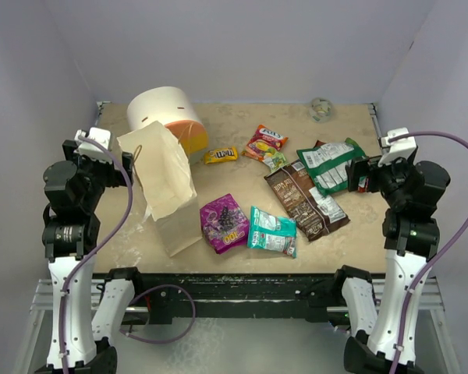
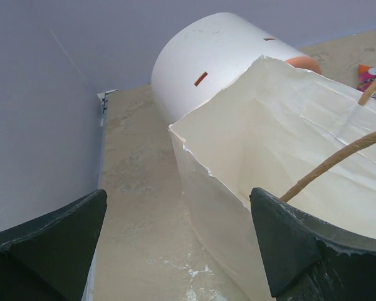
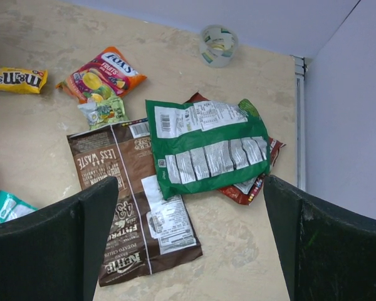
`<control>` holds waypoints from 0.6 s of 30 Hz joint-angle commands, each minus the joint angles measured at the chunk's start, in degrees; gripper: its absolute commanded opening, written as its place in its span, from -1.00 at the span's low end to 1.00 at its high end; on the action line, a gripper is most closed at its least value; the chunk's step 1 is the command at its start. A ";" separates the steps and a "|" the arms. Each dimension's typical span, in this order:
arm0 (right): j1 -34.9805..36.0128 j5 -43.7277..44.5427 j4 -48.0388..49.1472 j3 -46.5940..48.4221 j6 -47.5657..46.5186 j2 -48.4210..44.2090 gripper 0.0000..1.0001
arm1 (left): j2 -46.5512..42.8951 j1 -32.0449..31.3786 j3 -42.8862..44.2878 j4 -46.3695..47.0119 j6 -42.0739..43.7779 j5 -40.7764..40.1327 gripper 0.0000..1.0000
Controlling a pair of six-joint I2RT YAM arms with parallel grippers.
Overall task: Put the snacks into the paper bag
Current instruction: Adjust the paper bag at the center of the board.
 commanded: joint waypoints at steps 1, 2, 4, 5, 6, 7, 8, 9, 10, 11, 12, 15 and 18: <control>-0.37 -3.85 2.19 3.30 -2.13 0.46 0.99 | 1.07 0.60 5.01 -1.45 1.15 4.03 0.98; -0.39 -4.69 2.35 3.38 -2.35 0.38 0.99 | 1.35 0.61 6.00 -2.64 0.75 4.73 0.98; -0.40 -6.36 2.84 3.30 -2.58 0.37 0.99 | 1.74 0.64 8.56 -5.74 -0.73 5.45 0.98; -0.47 -7.08 3.04 3.26 -2.67 0.29 0.99 | 1.74 0.66 9.86 -7.98 -1.50 5.83 0.98; -0.46 -7.79 3.24 3.12 -2.79 0.35 0.99 | 1.66 0.68 11.16 -10.00 -1.90 6.23 0.98; -0.45 -8.30 3.48 3.00 -2.83 0.50 0.99 | 1.47 0.65 12.41 -11.88 -2.16 6.42 0.98; -0.46 -8.74 3.67 2.87 -2.88 0.58 0.99 | 1.23 0.70 13.79 -14.12 -2.18 6.26 0.98; -0.46 -9.07 3.92 2.72 -2.91 0.77 0.99 | 1.05 0.71 15.08 -16.21 -2.06 5.65 0.98; -0.52 -9.35 4.03 2.61 -3.01 0.87 0.99 | 0.80 0.72 16.51 -18.43 -1.96 4.41 0.98; -0.48 -9.76 4.19 2.44 -3.04 1.03 0.99 | 0.47 0.73 17.89 -20.62 -1.78 3.34 0.98; -0.45 -10.10 4.50 2.17 -3.06 1.18 0.99 | 0.06 0.74 19.29 -22.50 -1.37 2.42 0.98; -0.50 -11.21 5.52 1.40 -2.70 1.32 0.99 | -0.70 0.74 23.63 -27.05 -0.84 -1.63 0.98; -0.53 -12.63 6.64 0.60 -1.76 1.65 0.99 | -1.61 0.74 26.73 -29.49 -1.16 -5.95 0.99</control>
